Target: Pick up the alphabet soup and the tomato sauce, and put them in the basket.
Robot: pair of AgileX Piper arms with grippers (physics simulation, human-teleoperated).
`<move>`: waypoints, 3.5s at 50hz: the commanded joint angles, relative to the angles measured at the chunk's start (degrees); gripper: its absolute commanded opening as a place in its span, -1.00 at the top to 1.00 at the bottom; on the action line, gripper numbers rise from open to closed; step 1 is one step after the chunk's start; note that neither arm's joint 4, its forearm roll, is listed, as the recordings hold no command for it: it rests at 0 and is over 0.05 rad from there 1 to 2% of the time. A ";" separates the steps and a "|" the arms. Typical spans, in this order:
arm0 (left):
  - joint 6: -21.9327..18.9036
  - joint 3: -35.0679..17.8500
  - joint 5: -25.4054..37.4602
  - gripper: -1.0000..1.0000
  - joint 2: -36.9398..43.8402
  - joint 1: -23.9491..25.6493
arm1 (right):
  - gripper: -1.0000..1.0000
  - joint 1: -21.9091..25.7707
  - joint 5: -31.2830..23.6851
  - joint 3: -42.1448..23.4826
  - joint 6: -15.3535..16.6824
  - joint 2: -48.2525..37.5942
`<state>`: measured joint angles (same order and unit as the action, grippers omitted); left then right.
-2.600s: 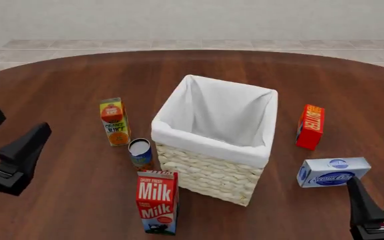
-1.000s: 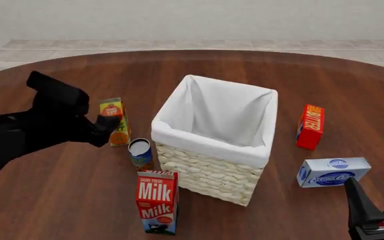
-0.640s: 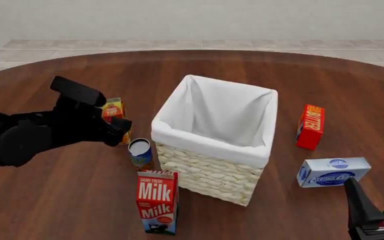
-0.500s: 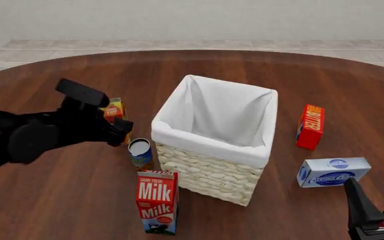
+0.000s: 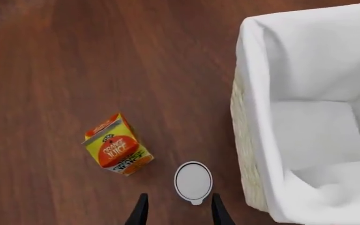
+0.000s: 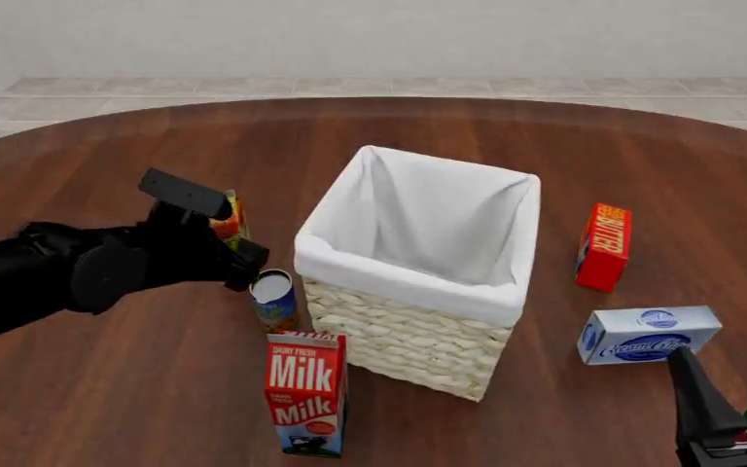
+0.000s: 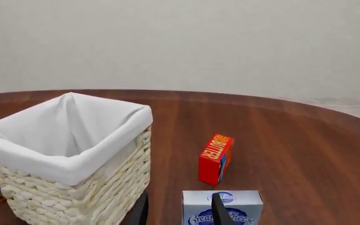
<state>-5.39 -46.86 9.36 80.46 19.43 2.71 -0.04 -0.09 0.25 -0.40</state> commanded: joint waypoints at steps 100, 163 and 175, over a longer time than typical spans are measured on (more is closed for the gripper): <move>-6.78 1.93 -12.94 -1.00 19.74 1.68 | -1.00 -0.08 1.88 0.07 1.15 -2.92; -9.56 4.46 -7.27 1.00 6.44 2.23 | -1.00 0.19 1.43 0.04 1.07 -1.84; -10.11 4.80 -4.47 1.00 2.17 2.77 | -1.00 0.24 0.46 0.03 0.82 -0.77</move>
<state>-13.94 -42.07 3.04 86.20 21.82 2.90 1.03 -0.06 1.23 -1.88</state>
